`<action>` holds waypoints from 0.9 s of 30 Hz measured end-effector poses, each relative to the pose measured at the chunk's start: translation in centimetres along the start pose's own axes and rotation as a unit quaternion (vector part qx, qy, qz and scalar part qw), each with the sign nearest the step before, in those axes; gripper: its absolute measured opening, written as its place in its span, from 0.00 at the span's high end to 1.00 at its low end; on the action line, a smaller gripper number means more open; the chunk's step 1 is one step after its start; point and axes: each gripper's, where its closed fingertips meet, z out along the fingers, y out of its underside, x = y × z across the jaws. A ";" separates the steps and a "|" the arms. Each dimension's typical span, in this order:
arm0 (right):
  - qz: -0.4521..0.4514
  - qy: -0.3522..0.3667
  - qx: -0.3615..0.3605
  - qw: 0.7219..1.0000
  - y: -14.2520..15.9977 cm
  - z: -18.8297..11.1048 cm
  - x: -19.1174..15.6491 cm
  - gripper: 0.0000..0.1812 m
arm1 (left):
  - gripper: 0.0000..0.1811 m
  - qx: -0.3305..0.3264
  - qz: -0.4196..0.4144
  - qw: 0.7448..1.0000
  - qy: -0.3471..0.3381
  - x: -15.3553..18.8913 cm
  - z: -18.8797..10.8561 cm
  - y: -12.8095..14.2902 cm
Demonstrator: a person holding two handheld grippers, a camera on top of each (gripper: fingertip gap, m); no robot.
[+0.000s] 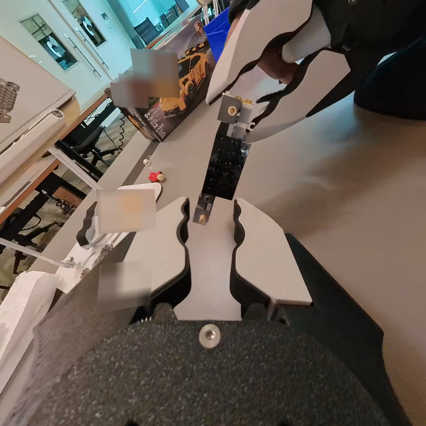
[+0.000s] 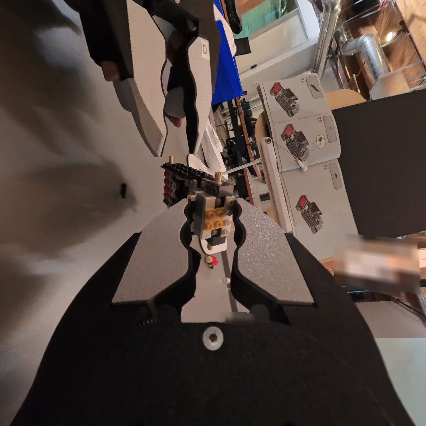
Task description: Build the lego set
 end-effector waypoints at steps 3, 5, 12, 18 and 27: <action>0.087 -0.016 -0.013 0.996 0.8 0.2 0.6 0.82 | 0.82 0.001 -0.004 1.000 -0.003 -0.2 -0.3 -0.1; 0.209 -0.052 -0.034 0.976 2.1 0.5 0.9 0.82 | 0.83 -0.004 -0.011 1.000 -0.003 -0.4 -0.4 0.1; 0.617 -0.223 -0.092 0.749 4.2 0.1 -1.1 0.82 | 0.77 -0.031 -0.001 0.999 0.032 0.6 -0.1 1.2; 0.728 -0.255 -0.116 0.625 5.0 1.3 -3.5 0.82 | 0.65 -0.076 0.010 0.996 0.054 1.8 0.7 2.5; 0.740 -0.304 -0.150 0.581 4.8 3.2 -5.7 0.82 | 0.60 -0.115 -0.012 0.993 0.020 0.2 1.0 4.6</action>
